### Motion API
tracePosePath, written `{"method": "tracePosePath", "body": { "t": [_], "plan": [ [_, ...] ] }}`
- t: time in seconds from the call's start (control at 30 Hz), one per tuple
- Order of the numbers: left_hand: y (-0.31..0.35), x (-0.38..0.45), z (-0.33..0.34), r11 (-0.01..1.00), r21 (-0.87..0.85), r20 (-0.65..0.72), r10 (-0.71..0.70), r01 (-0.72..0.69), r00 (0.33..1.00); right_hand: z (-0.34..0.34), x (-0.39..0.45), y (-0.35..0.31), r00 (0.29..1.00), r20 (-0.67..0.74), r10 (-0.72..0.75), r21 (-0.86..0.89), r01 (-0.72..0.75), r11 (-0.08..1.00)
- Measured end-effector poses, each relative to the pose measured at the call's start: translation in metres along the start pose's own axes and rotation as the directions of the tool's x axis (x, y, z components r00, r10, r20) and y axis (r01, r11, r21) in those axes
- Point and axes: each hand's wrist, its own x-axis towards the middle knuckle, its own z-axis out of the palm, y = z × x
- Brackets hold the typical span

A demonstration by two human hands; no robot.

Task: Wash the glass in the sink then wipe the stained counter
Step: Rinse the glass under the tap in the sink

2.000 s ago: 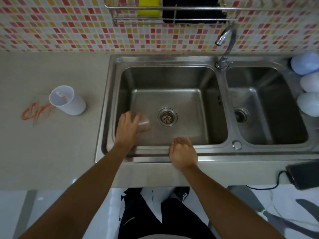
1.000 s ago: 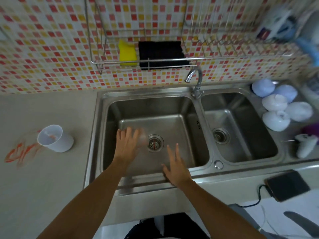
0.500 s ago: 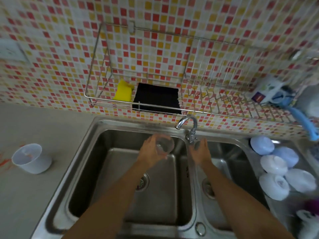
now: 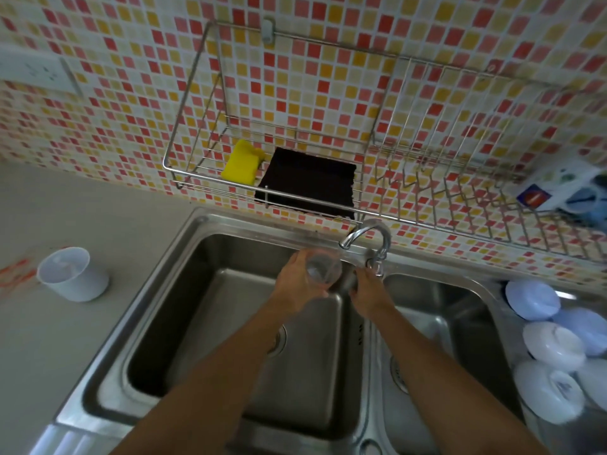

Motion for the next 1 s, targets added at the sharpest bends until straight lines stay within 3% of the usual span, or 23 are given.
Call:
{"method": "tracePosePath", "body": {
  "t": [0.13, 0.3, 0.67, 0.77, 0.9, 1.0],
  "plan": [
    [0.009, 0.003, 0.005, 0.999, 0.051, 0.047, 0.016, -0.018, 0.999, 0.004, -0.003, 0.004, 0.999, -0.029, -0.024, 0.021, 0.024, 0.999],
    [0.019, 0.003, 0.006, 0.999, -0.029, 0.044, 0.026, -0.025, 0.999, 0.002, -0.005, 0.006, 1.000, -0.010, -0.020, -0.026, 0.020, 0.999],
    [0.018, -0.007, 0.013, 0.993, -0.109, 0.005, 0.054, -0.053, 0.999, -0.013, 0.012, -0.002, 0.983, -0.174, 0.065, -0.010, -0.068, 0.998],
    [0.018, -0.010, 0.014, 0.991, -0.116, 0.026, 0.076, -0.073, 0.997, -0.019, 0.016, 0.005, 0.946, -0.257, 0.199, 0.139, -0.167, 0.976],
    [0.016, -0.012, 0.019, 0.985, -0.148, 0.033, 0.091, -0.086, 0.995, -0.025, 0.003, 0.018, 0.901, -0.294, 0.318, 0.414, -0.180, 0.892],
    [0.017, -0.016, 0.022, 0.982, -0.168, 0.024, 0.089, -0.084, 0.996, -0.026, 0.001, 0.018, 0.891, -0.310, 0.331, 0.450, -0.169, 0.877]
  ]
}}
